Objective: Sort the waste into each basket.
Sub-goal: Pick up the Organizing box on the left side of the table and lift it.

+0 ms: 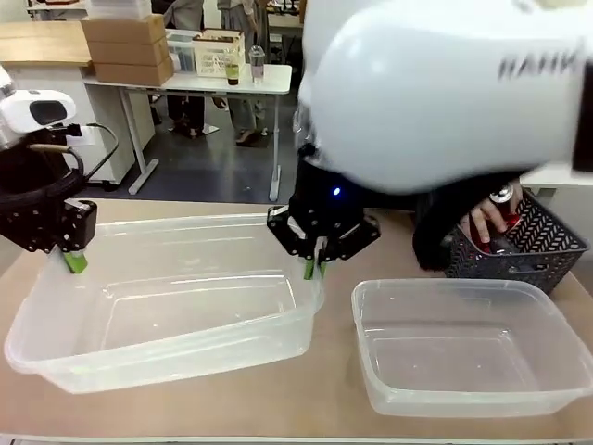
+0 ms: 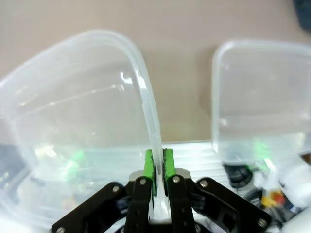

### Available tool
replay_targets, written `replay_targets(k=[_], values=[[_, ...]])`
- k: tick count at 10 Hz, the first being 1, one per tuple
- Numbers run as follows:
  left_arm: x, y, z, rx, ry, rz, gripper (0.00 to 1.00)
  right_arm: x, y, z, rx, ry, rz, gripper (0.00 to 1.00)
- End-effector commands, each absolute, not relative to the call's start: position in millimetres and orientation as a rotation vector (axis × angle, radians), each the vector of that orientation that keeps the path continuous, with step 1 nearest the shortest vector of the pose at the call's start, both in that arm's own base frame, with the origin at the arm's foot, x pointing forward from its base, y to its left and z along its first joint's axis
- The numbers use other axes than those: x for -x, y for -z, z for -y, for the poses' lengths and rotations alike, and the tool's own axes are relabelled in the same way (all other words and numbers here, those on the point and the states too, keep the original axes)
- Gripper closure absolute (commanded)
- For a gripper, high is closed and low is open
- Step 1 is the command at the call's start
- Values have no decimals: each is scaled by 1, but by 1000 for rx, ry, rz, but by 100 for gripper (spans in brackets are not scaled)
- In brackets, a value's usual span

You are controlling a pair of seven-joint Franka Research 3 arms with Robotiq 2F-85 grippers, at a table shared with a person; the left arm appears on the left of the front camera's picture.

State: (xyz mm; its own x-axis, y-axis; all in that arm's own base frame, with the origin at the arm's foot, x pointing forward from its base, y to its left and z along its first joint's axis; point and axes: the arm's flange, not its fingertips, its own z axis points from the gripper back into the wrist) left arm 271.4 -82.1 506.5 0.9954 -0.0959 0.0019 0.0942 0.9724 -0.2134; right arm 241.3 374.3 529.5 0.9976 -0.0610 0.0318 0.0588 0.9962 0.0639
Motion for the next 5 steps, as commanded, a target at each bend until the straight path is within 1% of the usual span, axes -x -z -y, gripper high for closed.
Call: replay_targets(k=[1, 4, 5], values=[[-285, -498, 82, 176, 132, 11, 100, -241, -512, -378, -83, 79, 89, 100], [-285, -498, 82, 176, 132, 11, 100, -241, -512, -378, -83, 79, 89, 100], [-279, -501, 81, 191, 108, 4, 93, -238, -519, -378, -54, 45, 49, 91]])
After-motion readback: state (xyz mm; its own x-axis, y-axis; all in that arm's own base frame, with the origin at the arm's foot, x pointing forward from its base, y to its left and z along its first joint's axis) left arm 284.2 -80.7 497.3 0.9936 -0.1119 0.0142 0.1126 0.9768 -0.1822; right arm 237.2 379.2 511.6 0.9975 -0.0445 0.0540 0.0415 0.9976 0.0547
